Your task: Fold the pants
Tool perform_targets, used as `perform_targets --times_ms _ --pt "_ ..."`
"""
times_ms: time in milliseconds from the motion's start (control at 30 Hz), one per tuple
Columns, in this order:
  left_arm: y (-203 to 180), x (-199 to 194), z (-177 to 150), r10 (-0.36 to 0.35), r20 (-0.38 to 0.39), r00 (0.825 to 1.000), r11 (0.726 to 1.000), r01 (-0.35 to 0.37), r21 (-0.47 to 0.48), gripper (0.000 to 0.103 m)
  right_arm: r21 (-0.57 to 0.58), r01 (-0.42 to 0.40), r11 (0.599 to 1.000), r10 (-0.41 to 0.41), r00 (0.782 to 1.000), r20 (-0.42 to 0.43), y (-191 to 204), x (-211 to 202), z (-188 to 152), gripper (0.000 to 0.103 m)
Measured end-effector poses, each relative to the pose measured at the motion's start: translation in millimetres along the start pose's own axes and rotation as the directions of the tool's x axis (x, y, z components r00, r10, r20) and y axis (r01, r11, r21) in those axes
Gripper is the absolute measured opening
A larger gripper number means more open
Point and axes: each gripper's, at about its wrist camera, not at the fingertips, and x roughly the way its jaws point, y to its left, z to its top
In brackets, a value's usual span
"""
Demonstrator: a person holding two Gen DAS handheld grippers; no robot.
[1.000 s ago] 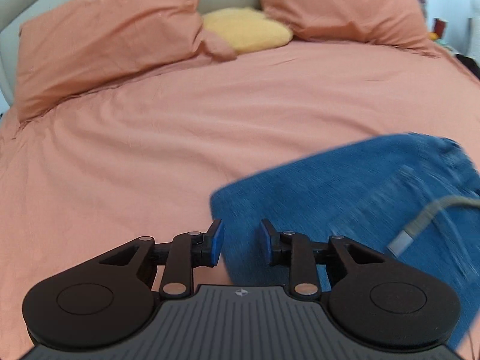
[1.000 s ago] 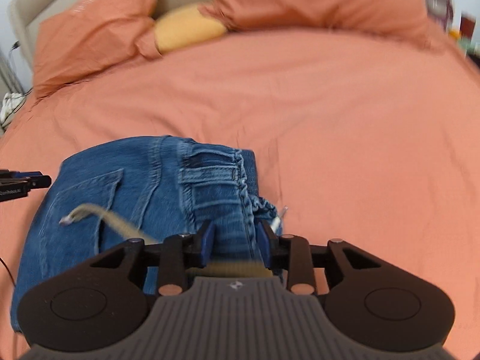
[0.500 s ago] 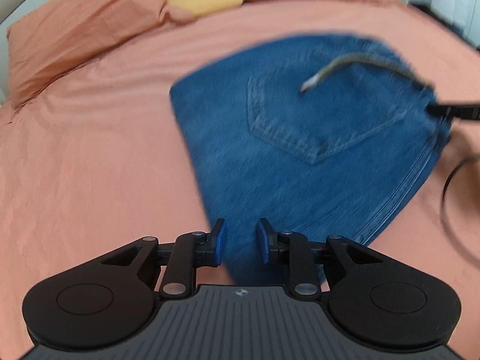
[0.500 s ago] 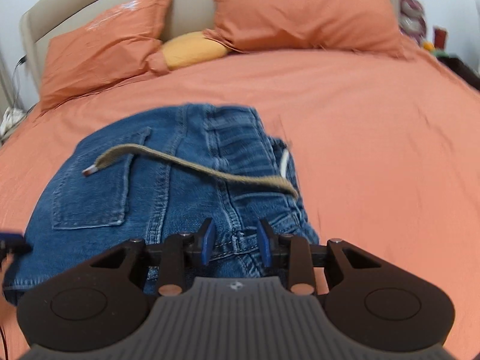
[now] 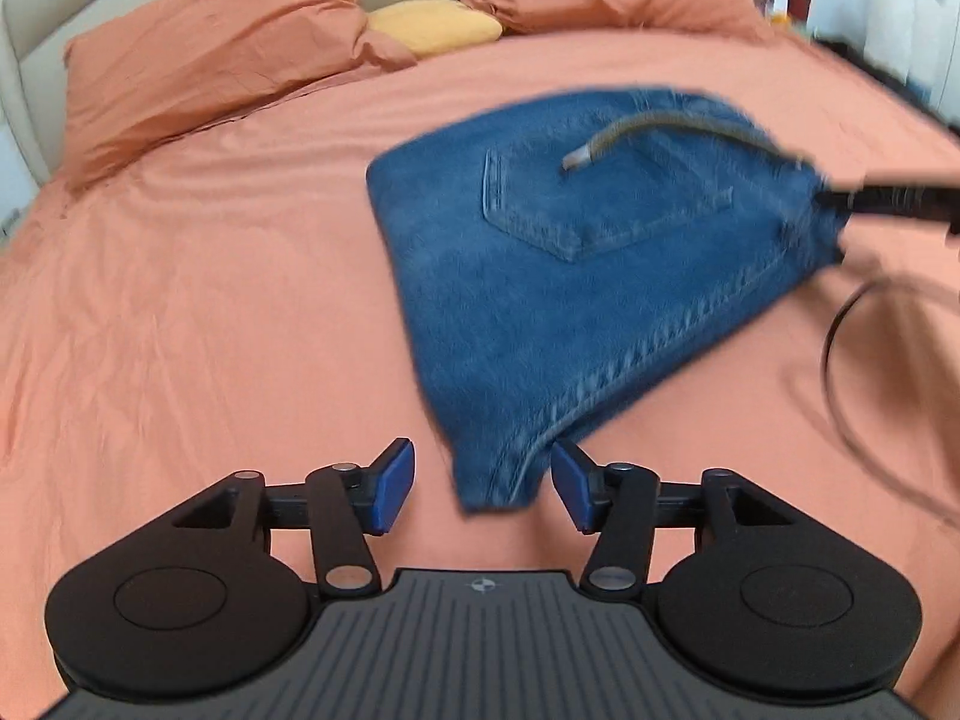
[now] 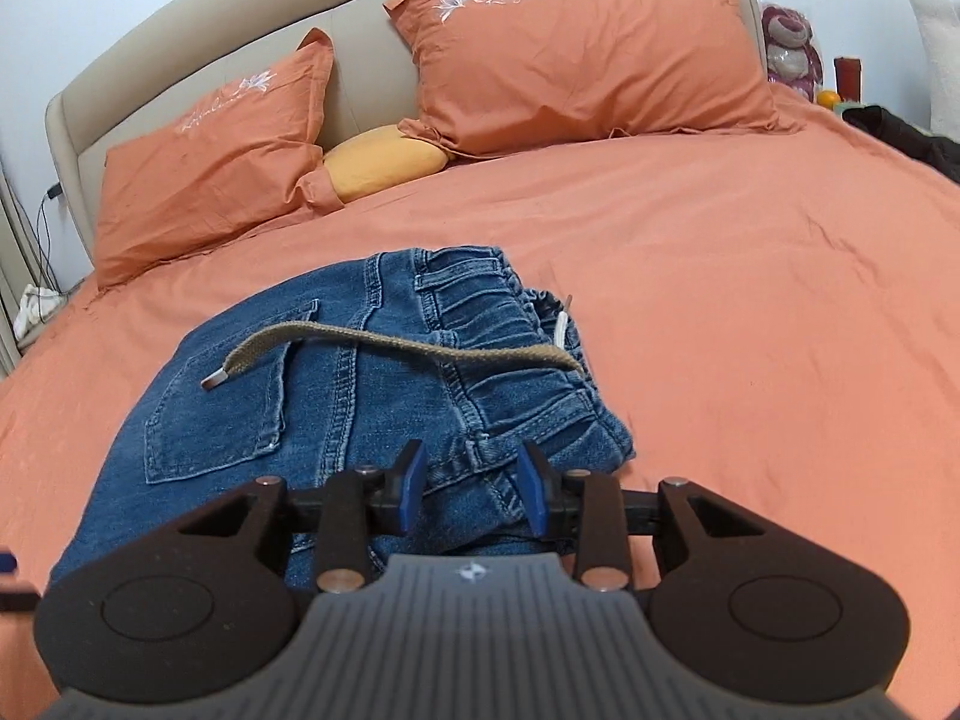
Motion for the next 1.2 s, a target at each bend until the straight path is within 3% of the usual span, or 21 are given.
perform_targets --times_ms 100,200,267,300,367,433,533,633,700,767,833,867,1000,1100,1200 --pt "0 15 -7 0.046 -0.009 0.999 0.998 -0.047 -0.043 0.057 0.013 -0.017 1.0 0.017 1.0 0.007 -3 -3 -2 0.03" --pt "8 18 -3 -0.008 -0.01 1.0 0.994 0.007 -0.109 0.035 -0.025 -0.012 1.0 0.013 1.0 0.026 -2 -8 -3 0.03" --pt "-3 19 1 0.011 -0.04 0.999 1.0 -0.012 -0.026 0.023 -0.021 -0.01 1.0 0.011 1.0 0.025 -5 -9 -4 0.03" --pt "-13 19 3 0.047 -0.046 0.998 0.996 -0.043 0.072 0.022 -0.006 -0.014 1.0 0.014 1.0 0.022 -8 -9 -3 0.03" --pt "-26 21 2 0.098 -0.063 0.993 0.969 -0.081 0.233 0.02 0.028 -0.022 0.999 0.022 1.0 0.015 -13 -8 -3 0.03" --pt "-20 30 1 0.093 -0.109 0.99 0.957 -0.059 0.286 0.019 0.044 -0.019 0.999 0.018 1.0 0.007 -17 -8 -3 0.03" --pt "-23 41 -6 0.108 -0.12 0.987 0.921 -0.053 0.386 0.019 0.055 -0.004 0.998 0.004 1.0 -0.007 -23 -7 -4 0.03" --pt "-31 45 -3 0.124 -0.131 0.984 0.912 -0.061 0.406 0.019 0.092 0.002 0.996 0.001 1.0 -0.028 -34 -5 -5 0.03" --pt "-28 40 -1 0.099 -0.141 0.985 0.921 -0.036 0.388 0.021 0.129 -0.002 0.992 0.008 0.999 -0.041 -42 -5 -4 0.031" --pt "-21 31 2 0.066 -0.158 0.985 0.937 -0.006 0.349 0.029 0.194 -0.02 0.981 0.03 0.998 -0.047 -51 -7 -3 0.042" --pt "-9 19 2 0.016 -0.165 0.986 0.953 0.034 0.3 0.035 0.28 -0.06 0.958 0.074 0.997 -0.037 -61 -10 -2 0.061" --pt "-2 12 3 -0.01 -0.154 0.988 0.962 0.051 0.266 0.043 0.322 -0.084 0.943 0.099 0.995 -0.032 -65 -11 -2 0.064" --pt "31 -3 20 -0.135 -0.11 0.985 0.988 0.142 0.058 0.053 0.467 -0.143 0.873 0.172 0.985 -0.019 -79 -8 -3 0.073" --pt "54 5 44 -0.204 -0.056 0.977 0.974 0.196 -0.116 0.058 0.539 -0.164 0.826 0.212 0.977 -0.026 -88 1 -4 0.074" --pt "71 26 65 -0.254 -0.016 0.967 0.936 0.242 -0.255 0.059 0.576 -0.182 0.797 0.243 0.969 -0.031 -93 13 -5 0.074"
